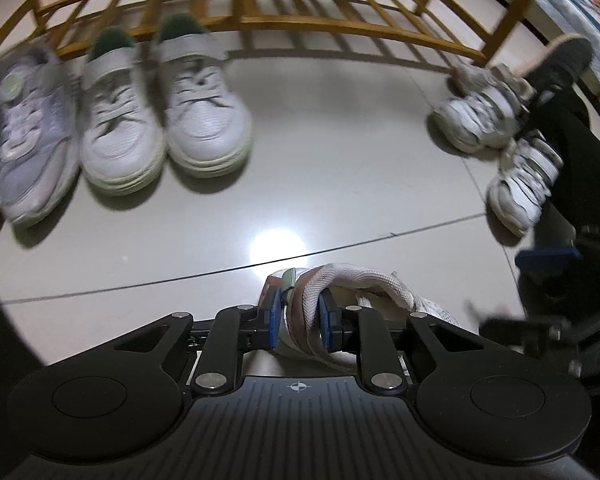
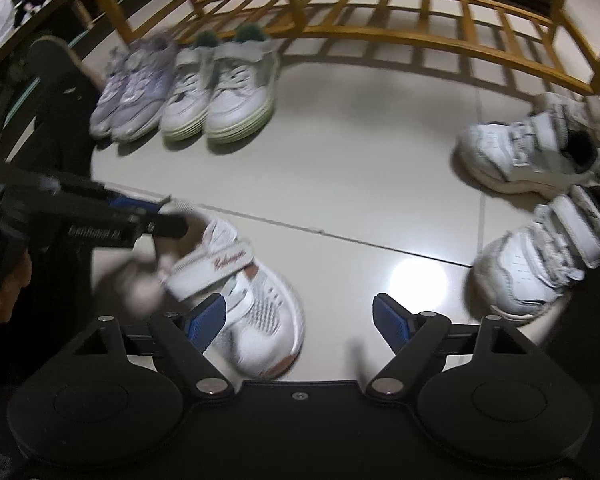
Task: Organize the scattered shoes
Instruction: 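Open the right gripper while the left gripper grasps the pink-lined shoe, then hold the shoe heel with the left gripper while the right gripper approaches the shoe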
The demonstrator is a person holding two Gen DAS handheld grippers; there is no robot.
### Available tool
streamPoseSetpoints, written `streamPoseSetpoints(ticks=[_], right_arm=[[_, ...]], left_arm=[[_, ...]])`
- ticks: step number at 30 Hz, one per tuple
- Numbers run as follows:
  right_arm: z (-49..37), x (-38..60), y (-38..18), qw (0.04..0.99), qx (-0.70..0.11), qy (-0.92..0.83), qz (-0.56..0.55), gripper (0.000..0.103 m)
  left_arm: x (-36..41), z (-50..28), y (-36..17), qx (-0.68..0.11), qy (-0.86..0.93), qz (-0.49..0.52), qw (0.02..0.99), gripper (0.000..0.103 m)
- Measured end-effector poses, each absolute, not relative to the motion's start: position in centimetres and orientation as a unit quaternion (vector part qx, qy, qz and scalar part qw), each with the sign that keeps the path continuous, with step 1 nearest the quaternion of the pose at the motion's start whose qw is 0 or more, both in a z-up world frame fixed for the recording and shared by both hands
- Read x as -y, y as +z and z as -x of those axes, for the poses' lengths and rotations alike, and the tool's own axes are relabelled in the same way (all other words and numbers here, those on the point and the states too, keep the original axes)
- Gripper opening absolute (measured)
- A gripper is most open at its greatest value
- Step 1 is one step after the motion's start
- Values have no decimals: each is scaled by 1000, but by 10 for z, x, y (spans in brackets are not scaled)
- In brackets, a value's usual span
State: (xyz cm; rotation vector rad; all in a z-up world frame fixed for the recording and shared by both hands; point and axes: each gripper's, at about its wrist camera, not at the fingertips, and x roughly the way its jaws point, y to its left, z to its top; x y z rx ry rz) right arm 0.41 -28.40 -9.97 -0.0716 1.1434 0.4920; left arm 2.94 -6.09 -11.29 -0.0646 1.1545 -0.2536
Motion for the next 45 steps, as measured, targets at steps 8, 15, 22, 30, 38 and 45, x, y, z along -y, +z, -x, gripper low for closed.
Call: streamPoseSetpoints(ticks=[8,15,22,30,38,45], right_arm=[[1,259,-108,791,-546,266,69,84],[3,249,-122,779,-559,271,87,84],[4,246,-125,778,-559,267,102,84],[0,248,-123,786,-555,249,112,84],[-8,254,-118,799,-547,225,108,84],[-5,249,-112,790,-548,247,122,84]], left_arm=[[52,-29,-112,-546,-106,39,830,20],[56,-30,-108,-542,-113,18,832,24],[58,-35,-110,-539,-132,2,832,31],[54,-33,-114,-546,-134,7,827,28],[55,-28,-116,-552,-133,3,823,27],[54,-27,-111,-547,-135,-4,826,29]])
